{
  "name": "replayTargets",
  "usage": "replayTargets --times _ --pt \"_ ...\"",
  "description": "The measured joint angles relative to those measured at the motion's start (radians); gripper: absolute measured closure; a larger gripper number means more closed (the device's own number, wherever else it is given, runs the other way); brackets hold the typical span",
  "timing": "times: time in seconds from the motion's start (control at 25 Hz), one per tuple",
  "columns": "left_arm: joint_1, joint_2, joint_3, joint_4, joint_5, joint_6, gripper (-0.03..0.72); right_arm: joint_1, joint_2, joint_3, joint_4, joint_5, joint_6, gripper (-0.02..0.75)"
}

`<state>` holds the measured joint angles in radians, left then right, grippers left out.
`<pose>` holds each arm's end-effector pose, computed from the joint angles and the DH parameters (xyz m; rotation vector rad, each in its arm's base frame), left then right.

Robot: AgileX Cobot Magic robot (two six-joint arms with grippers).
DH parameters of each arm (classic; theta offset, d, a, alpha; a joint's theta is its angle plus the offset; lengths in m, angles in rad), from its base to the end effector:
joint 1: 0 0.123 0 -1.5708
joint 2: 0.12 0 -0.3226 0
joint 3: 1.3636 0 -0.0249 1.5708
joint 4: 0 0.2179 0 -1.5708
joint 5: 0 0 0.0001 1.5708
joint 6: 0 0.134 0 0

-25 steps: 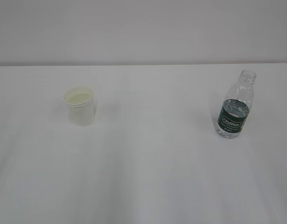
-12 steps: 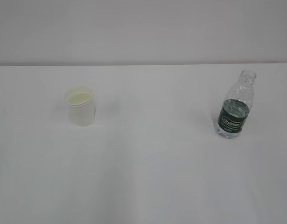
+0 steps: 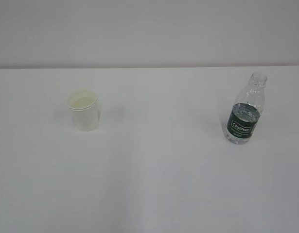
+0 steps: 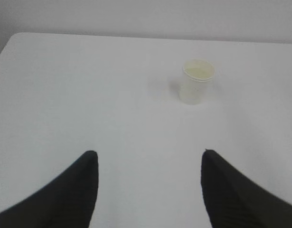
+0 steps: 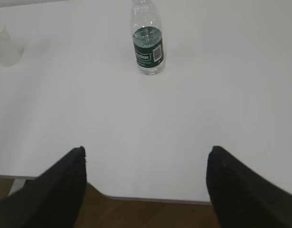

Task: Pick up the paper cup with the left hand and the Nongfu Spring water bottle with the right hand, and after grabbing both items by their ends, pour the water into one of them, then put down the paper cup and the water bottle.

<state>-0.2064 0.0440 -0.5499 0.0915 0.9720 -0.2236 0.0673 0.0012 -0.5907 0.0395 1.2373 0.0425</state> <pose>-0.0247 0.0155 0.2688 -0.0165 1.9507 -0.1768 -0.0528 0.0015 0.2466 -0.0347 2.1325 0.1121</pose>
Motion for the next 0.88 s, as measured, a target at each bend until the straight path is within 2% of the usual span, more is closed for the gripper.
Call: replayTargets --times 0.32,0.6,0.88 --pt "0.000 -0.002 0.000 -0.001 0.079 0.038 0.204 0.000 -0.018 0.000 -0.120 0.033 -0.042 0.148" --pt "0.000 -0.030 0.000 -0.010 0.178 0.039 0.204 0.000 -0.018 0.047 -0.130 0.032 -0.052 0.149" --pt "0.000 -0.035 -0.008 -0.008 0.218 0.053 0.204 0.000 -0.018 0.074 -0.132 -0.050 -0.052 0.149"
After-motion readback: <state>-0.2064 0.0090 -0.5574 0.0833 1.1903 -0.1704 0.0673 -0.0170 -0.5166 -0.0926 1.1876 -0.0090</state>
